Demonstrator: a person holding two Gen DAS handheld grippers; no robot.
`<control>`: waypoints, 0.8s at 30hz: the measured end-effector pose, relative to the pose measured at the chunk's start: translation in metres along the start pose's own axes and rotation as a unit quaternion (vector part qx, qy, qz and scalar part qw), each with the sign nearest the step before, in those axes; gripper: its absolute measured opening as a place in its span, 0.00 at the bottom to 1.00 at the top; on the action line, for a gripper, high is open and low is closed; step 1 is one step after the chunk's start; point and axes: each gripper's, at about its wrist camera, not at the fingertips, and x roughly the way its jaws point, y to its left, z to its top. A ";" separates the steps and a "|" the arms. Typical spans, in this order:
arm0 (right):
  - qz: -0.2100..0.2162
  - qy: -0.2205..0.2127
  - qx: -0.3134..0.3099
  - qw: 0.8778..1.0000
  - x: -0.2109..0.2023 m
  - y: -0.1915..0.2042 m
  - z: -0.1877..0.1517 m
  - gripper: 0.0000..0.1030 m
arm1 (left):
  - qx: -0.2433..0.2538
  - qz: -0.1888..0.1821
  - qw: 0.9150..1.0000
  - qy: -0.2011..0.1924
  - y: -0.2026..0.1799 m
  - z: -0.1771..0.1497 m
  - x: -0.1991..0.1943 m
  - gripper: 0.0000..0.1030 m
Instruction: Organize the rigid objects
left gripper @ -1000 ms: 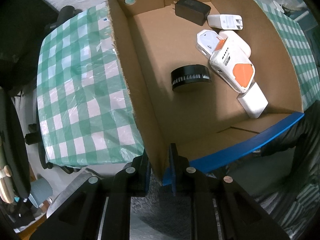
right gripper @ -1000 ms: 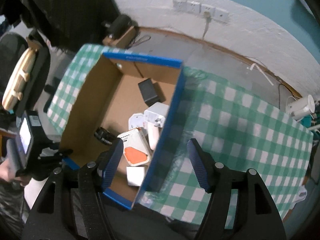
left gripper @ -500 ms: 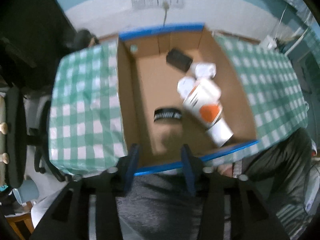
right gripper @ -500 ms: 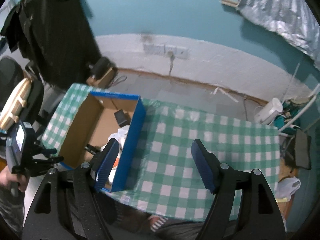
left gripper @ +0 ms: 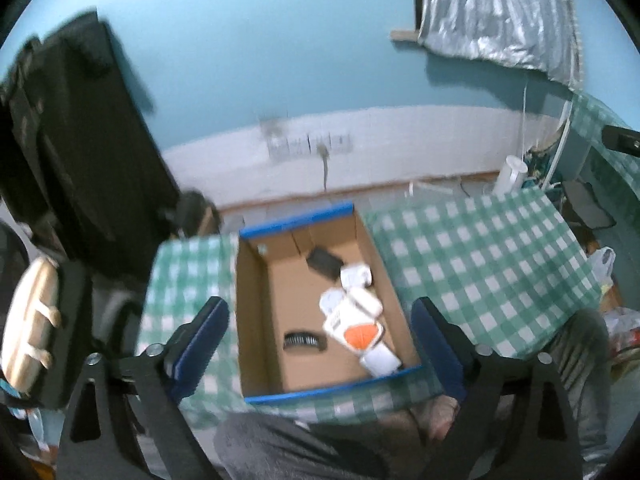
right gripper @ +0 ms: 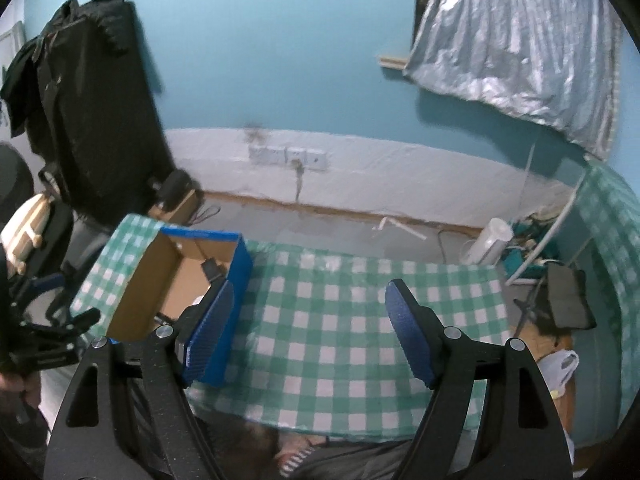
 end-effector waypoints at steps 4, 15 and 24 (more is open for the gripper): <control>-0.007 -0.015 0.009 1.000 -0.016 -0.005 -0.008 0.75 | 0.025 0.002 0.999 -0.037 -0.018 -0.002 -0.025 0.99; 0.009 -0.027 0.053 0.998 -0.031 -0.022 -0.028 0.75 | 0.026 -0.001 0.998 -0.062 -0.044 -0.011 -0.057 0.99; 0.007 -0.018 0.050 0.999 -0.031 -0.019 -0.038 0.75 | 0.006 -0.006 0.999 -0.040 -0.041 -0.009 -0.053 0.99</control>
